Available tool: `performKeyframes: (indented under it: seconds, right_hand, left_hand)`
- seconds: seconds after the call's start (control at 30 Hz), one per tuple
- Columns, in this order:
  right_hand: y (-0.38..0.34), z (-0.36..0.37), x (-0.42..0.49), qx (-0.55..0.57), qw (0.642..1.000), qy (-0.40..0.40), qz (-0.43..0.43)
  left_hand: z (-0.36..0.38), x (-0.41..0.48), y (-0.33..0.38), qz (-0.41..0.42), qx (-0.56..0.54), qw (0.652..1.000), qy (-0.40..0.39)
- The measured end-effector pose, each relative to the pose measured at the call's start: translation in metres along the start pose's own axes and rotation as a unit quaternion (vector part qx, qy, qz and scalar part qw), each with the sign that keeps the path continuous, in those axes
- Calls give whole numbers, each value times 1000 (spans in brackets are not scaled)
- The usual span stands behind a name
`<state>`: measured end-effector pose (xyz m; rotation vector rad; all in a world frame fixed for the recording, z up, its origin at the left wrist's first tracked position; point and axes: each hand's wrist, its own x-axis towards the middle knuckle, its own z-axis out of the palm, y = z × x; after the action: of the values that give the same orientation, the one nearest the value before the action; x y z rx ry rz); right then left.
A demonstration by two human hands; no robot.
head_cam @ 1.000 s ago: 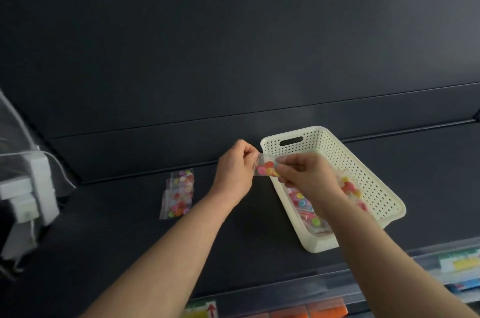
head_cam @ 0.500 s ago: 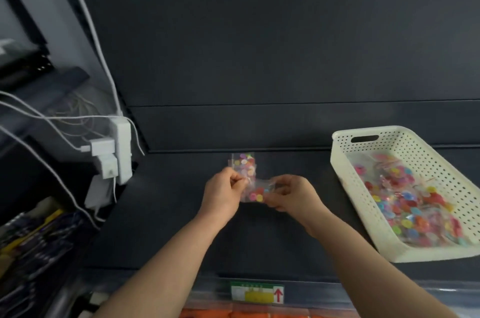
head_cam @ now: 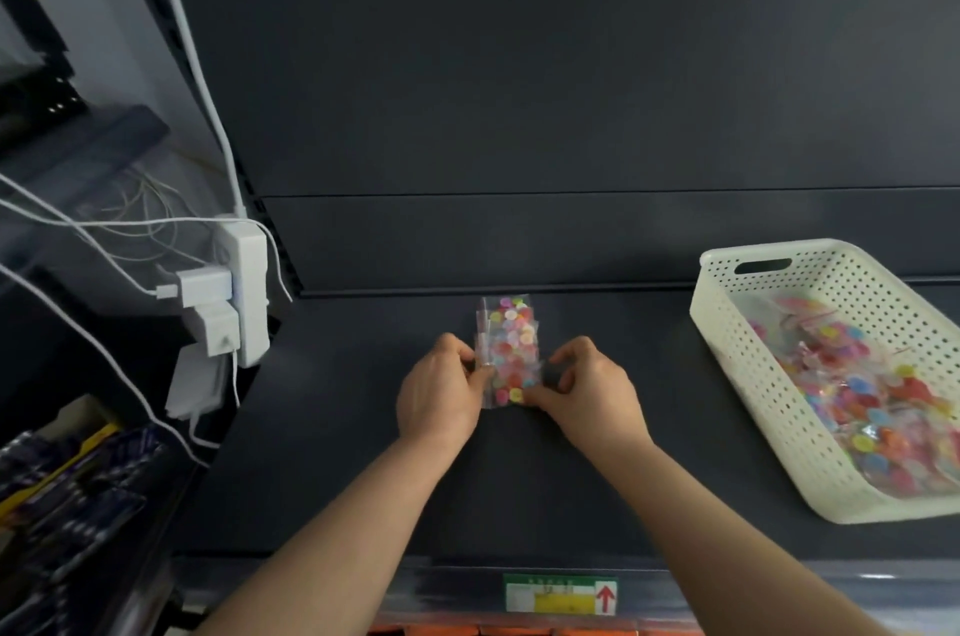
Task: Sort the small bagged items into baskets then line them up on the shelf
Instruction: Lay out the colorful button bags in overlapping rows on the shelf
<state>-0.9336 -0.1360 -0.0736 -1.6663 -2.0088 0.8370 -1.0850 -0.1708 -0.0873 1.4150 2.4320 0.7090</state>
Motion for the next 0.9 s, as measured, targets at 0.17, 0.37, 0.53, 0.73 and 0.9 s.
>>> performKeyframes:
  seconds: [0.17,0.37,0.53,0.73,0.9]
  right_hand:
    - [9,-44,-2,-172,980,71,-77]
    - [52,-115,-10,-269,941,197,-61]
    - [109,-170,-16,-277,945,173,27]
    - [157,-203,-20,-232,960,131,89]
    - [171,-200,-21,-142,978,129,76]
  left_hand:
    - [-6,2,29,40,-48,998,9]
    - [11,-15,117,146,-96,983,-49]
    - [27,-33,197,257,-96,958,-82]
    - [55,-40,261,354,114,915,-153]
    - [78,-47,291,332,365,845,-207]
